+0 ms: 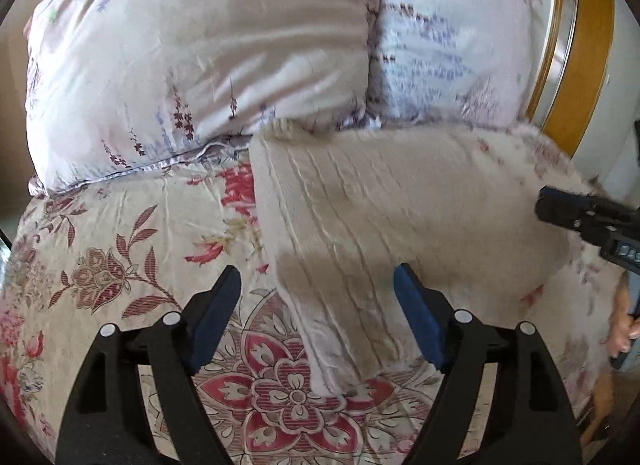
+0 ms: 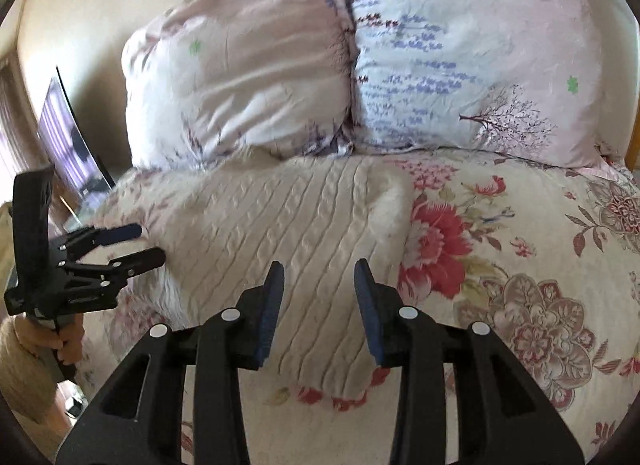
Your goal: Fold small clothes
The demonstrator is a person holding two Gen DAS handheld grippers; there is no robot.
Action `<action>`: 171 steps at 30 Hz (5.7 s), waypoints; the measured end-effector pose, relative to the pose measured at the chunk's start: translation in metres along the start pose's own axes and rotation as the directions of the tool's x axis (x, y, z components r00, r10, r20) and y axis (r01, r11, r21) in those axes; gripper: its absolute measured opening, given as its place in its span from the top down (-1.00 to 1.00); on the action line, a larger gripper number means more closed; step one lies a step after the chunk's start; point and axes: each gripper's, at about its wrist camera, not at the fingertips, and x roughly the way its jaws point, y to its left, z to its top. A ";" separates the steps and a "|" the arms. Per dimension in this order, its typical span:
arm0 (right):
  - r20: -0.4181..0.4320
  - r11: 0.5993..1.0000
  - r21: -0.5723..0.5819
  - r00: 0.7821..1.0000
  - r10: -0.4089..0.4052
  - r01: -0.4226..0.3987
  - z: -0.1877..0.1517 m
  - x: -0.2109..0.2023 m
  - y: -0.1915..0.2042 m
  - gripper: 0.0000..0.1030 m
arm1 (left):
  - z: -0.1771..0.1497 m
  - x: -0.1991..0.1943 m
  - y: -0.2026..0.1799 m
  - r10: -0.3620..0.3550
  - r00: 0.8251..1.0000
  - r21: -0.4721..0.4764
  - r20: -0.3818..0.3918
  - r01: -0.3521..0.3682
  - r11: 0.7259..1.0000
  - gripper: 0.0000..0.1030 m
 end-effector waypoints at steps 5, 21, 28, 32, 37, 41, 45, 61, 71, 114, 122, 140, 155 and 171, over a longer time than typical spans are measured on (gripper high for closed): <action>-0.090 0.991 -0.087 0.989 -0.114 0.106 -0.015 0.020 0.010 0.25 | -0.008 0.019 0.001 0.043 0.997 -0.002 -0.071 -0.043 0.999 -0.56; -0.130 0.986 -0.052 0.978 -0.165 0.160 -0.020 0.030 0.005 -0.11 | -0.010 0.024 0.002 0.094 0.994 -0.013 -0.060 -0.095 0.995 -0.75; -0.078 0.976 0.039 0.974 -0.212 0.215 -0.023 0.006 -0.007 -0.91 | -0.016 0.007 -0.001 0.121 0.993 -0.020 -0.004 -0.121 0.992 -0.83; -0.063 0.967 0.087 0.971 -0.233 0.238 -0.027 -0.004 -0.015 -0.91 | -0.019 0.000 0.000 0.128 0.992 -0.035 0.009 -0.128 0.991 -0.88; -0.030 0.955 0.128 0.963 -0.267 0.269 -0.029 -0.014 -0.020 -0.97 | -0.025 -0.009 -0.002 0.195 0.980 -0.018 0.045 -0.194 0.981 -0.96; 0.018 0.943 0.147 0.952 -0.306 0.300 -0.028 -0.027 -0.019 -0.97 | -0.031 -0.020 0.001 0.242 0.968 -0.028 0.064 -0.241 0.970 -0.96; 0.030 0.947 0.138 0.954 -0.297 0.291 -0.031 -0.033 -0.008 -0.97 | -0.042 -0.032 0.007 0.185 0.982 -0.086 0.045 -0.181 0.980 -0.96; -0.129 0.959 0.142 0.965 -0.229 0.246 -0.067 0.002 0.029 -0.97 | -0.063 -0.016 -0.018 0.145 0.985 -0.054 -0.096 -0.151 0.987 -0.96; -0.174 0.957 0.070 0.948 -0.267 0.282 -0.076 0.015 0.042 -0.97 | -0.064 -0.005 -0.014 0.106 0.985 -0.097 -0.137 -0.120 0.988 -0.97; -0.183 0.953 0.045 0.941 -0.286 0.299 -0.075 0.018 0.042 -0.97 | -0.064 -0.005 -0.015 0.106 0.985 -0.096 -0.137 -0.119 0.988 -0.97; -0.182 0.953 0.045 0.941 -0.286 0.299 -0.076 0.018 0.042 -0.97 | -0.064 -0.005 -0.015 0.106 0.985 -0.097 -0.137 -0.120 0.988 -0.97; -0.182 0.953 0.045 0.941 -0.286 0.299 -0.076 0.018 0.042 -0.97 | -0.064 -0.005 -0.015 0.106 0.985 -0.096 -0.137 -0.119 0.988 -0.97; -0.182 0.953 0.046 0.941 -0.286 0.299 -0.076 0.019 0.042 -0.97 | -0.064 -0.005 -0.014 0.106 0.985 -0.097 -0.137 -0.119 0.988 -0.97; -0.182 0.953 0.046 0.941 -0.287 0.299 -0.076 0.019 0.042 -0.97 | -0.065 -0.005 -0.014 0.106 0.985 -0.097 -0.137 -0.120 0.988 -0.97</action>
